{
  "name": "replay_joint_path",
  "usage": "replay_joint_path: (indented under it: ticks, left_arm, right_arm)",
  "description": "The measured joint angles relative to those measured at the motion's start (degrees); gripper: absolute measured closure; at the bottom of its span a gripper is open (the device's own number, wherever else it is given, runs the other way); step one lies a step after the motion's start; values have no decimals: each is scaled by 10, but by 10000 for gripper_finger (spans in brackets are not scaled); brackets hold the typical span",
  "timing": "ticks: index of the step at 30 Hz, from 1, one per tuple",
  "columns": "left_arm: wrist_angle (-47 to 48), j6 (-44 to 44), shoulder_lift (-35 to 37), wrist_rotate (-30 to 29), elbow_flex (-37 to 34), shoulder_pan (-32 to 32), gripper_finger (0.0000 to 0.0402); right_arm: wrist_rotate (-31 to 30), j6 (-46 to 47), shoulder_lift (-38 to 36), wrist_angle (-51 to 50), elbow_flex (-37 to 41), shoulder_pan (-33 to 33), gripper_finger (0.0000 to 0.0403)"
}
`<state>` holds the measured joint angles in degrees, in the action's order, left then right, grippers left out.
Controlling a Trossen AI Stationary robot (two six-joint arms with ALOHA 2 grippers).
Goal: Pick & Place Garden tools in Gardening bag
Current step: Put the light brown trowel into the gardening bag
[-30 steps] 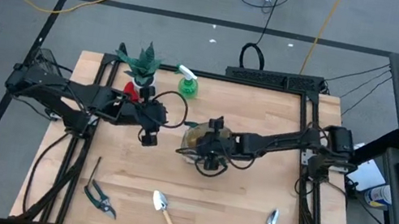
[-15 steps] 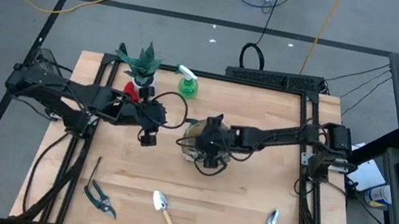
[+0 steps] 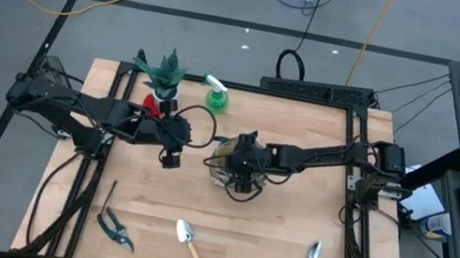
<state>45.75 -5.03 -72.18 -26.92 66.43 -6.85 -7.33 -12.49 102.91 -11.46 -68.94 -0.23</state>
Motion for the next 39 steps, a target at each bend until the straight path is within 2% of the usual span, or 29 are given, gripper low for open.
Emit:
replay_joint_path:
  ticks: [10,28,39]
  left_arm:
    - [11,-7,0,0,0,0,257]
    - [12,-14,0,1,0,-32,257]
    - [12,-42,0,1,0,-63,257]
  right_arm:
    - [0,31,-21,3,0,9,195]
    - [-1,39,-79,-5,1,12,203]
    - [-1,43,-80,-9,0,14,205]
